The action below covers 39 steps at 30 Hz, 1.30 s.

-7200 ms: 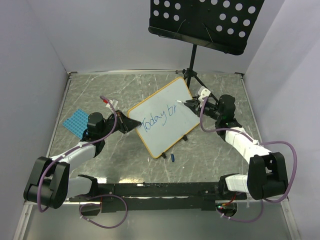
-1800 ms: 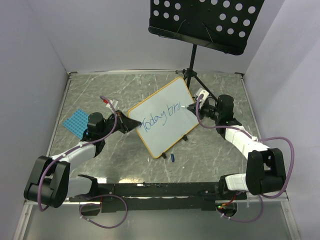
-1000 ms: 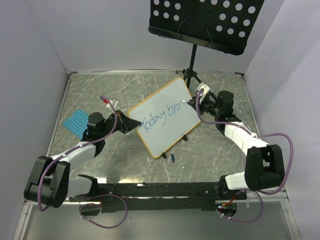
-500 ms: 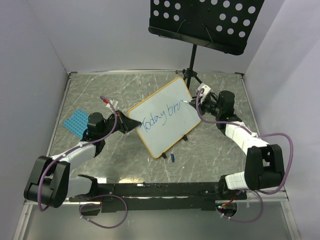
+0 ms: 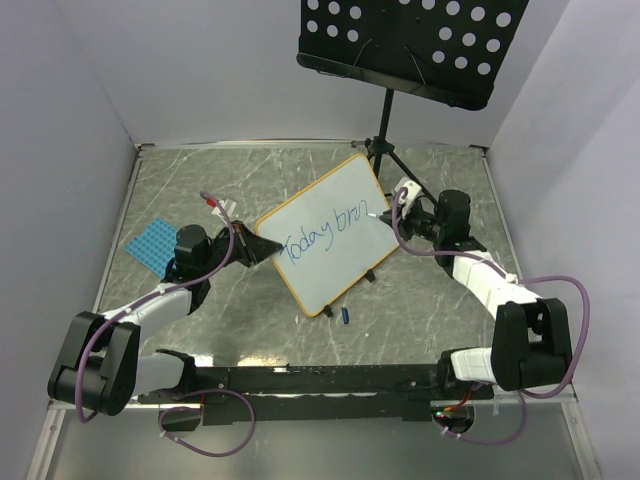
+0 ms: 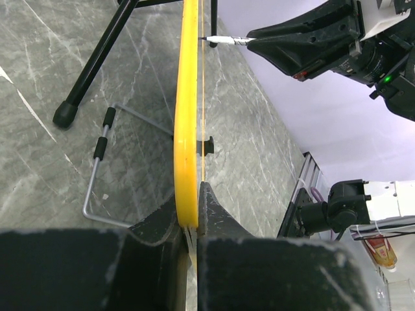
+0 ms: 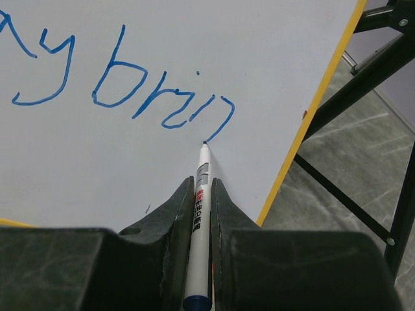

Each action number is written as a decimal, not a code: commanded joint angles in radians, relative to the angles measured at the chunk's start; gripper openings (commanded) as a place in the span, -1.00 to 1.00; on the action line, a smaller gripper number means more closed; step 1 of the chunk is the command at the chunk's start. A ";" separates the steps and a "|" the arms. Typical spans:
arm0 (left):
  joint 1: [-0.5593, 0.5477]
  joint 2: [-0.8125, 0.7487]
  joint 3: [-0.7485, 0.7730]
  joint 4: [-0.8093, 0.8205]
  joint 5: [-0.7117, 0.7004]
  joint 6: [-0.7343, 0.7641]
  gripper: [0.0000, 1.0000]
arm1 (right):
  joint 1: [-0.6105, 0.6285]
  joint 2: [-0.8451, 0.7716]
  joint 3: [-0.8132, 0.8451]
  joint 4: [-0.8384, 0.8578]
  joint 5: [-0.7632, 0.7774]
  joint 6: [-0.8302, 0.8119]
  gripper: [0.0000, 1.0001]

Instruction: Write a sentence on the whiteboard

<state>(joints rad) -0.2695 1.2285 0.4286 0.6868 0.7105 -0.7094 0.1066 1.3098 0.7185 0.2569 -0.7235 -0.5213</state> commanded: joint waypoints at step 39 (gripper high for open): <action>-0.020 0.026 -0.019 -0.055 0.096 0.105 -0.98 | -0.041 0.103 0.128 0.151 -0.013 0.159 -1.00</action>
<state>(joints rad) -0.2695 1.2354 0.4286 0.6933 0.7105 -0.7097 0.0673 1.3987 0.8021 0.3595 -0.6964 -0.3744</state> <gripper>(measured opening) 0.084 0.177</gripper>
